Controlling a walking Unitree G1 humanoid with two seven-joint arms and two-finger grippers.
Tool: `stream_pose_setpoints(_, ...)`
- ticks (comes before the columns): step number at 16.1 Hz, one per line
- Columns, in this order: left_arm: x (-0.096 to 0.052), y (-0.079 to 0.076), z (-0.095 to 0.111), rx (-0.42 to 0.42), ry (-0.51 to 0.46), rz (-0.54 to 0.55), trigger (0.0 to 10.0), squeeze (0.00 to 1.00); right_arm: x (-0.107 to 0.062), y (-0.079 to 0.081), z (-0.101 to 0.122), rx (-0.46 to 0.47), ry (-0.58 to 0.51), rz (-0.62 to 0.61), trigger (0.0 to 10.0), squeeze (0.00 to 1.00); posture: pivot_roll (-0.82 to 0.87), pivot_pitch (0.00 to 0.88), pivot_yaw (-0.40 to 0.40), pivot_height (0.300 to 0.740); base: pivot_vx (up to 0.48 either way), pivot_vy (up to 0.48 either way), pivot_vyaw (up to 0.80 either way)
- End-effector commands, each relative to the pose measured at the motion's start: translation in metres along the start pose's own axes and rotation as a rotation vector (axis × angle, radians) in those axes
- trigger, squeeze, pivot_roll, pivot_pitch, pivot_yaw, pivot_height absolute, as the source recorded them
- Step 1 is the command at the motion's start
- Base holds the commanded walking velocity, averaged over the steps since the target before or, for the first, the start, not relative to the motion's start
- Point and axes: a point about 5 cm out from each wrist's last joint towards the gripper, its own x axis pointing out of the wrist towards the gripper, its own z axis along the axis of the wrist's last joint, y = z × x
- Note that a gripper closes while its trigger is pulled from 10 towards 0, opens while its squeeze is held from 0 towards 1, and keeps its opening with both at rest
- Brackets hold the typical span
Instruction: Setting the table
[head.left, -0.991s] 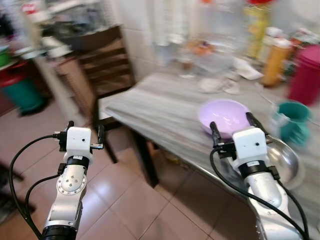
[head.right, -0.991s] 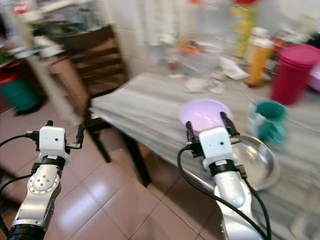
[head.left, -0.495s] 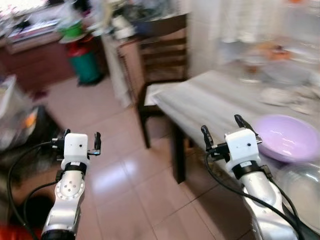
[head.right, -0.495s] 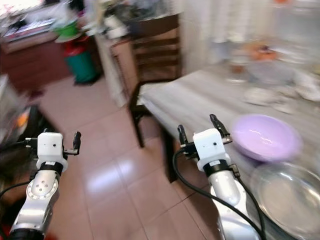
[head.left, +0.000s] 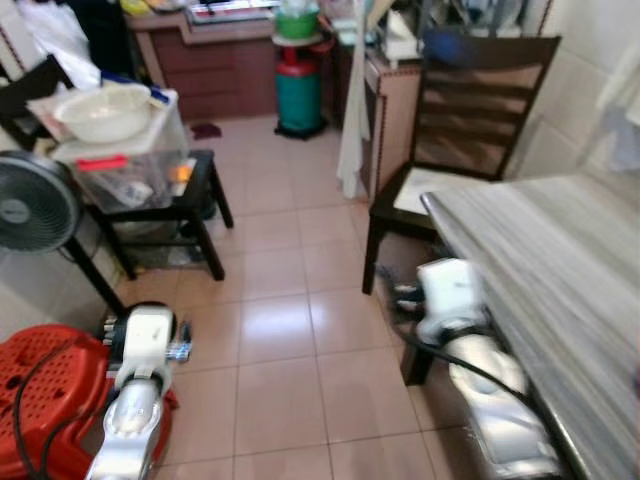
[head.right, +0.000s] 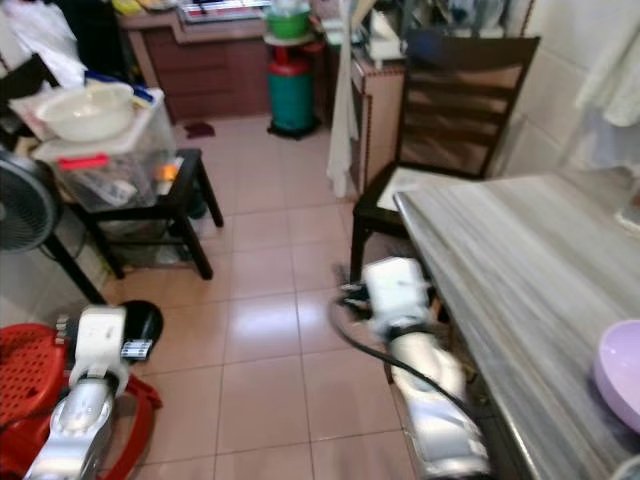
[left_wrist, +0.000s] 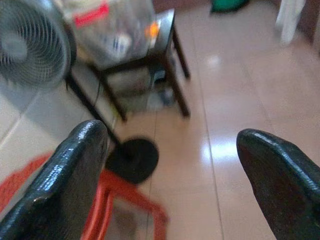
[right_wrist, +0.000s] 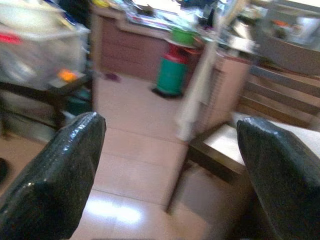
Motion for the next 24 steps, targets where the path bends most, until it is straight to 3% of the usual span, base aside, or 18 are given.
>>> stream_pose_setpoints(1,0.003,-0.008,-0.008,0.019,0.045,-0.032,10.0,0.00,-0.002,-0.008,-0.025,0.031,0.088,-0.029,10.0,0.00,-0.18,0.000,0.039,0.740,0.000,0.000,0.00)
stream_pose_setpoints(3,0.002,-0.009,-0.017,0.040,0.092,-0.040,10.0,0.00,0.000,-0.008,-0.040,0.032,0.145,-0.029,10.0,0.00,-0.17,0.000,0.024,0.740,0.000,0.000,0.00)
stream_pose_setpoints(4,-0.002,-0.011,-0.037,0.050,0.205,-0.051,10.0,0.00,0.000,-0.008,-0.068,0.070,0.262,-0.053,10.0,0.00,-0.15,0.000,0.009,0.740,0.000,0.000,0.00)
stream_pose_setpoints(5,-0.005,-0.014,-0.045,0.044,0.253,-0.067,10.0,0.00,-0.002,-0.006,-0.082,0.089,0.330,-0.057,10.0,0.00,-0.14,0.000,0.007,0.740,0.000,0.000,0.00)
stream_pose_setpoints(9,-0.019,-0.037,-0.068,0.055,0.404,-0.216,10.0,0.00,-0.021,0.000,-0.125,0.124,0.557,-0.094,10.0,0.00,-0.14,0.000,0.006,0.740,0.000,0.000,0.00)
stream_pose_setpoints(10,-0.025,-0.039,-0.077,0.096,0.461,-0.241,10.0,0.00,-0.032,0.001,-0.137,0.127,0.636,-0.108,10.0,0.00,-0.15,0.000,0.018,0.740,0.000,0.000,0.00)
stream_pose_setpoints(14,-0.032,-0.036,-0.087,0.133,0.526,-0.282,10.0,0.00,-0.063,0.000,-0.162,0.192,0.809,-0.136,10.0,0.00,-0.17,0.000,0.043,0.740,0.000,0.000,0.00)
stream_pose_setpoints(17,-0.038,-0.032,-0.095,0.137,0.578,-0.290,10.0,0.00,-0.096,-0.002,-0.180,0.163,0.926,-0.155,10.0,0.00,-0.18,0.000,0.055,0.740,0.000,0.000,0.00)
stream_pose_setpoints(20,-0.041,-0.031,-0.098,0.131,0.601,-0.293,10.0,0.00,-0.103,-0.001,-0.183,0.185,0.949,-0.188,10.0,0.00,-0.18,0.000,0.042,0.740,0.000,0.000,0.00)
stream_pose_setpoints(21,-0.040,-0.033,-0.097,0.086,0.605,-0.275,10.0,0.00,-0.101,0.003,-0.183,0.210,0.945,-0.153,10.0,0.00,-0.17,0.000,0.025,0.740,0.000,0.000,0.00)
stream_pose_setpoints(24,-0.040,-0.040,-0.095,0.047,0.597,-0.263,10.0,0.00,-0.096,0.009,-0.181,0.139,0.949,-0.036,10.0,0.00,-0.14,0.000,-0.009,0.740,0.000,0.000,0.00)
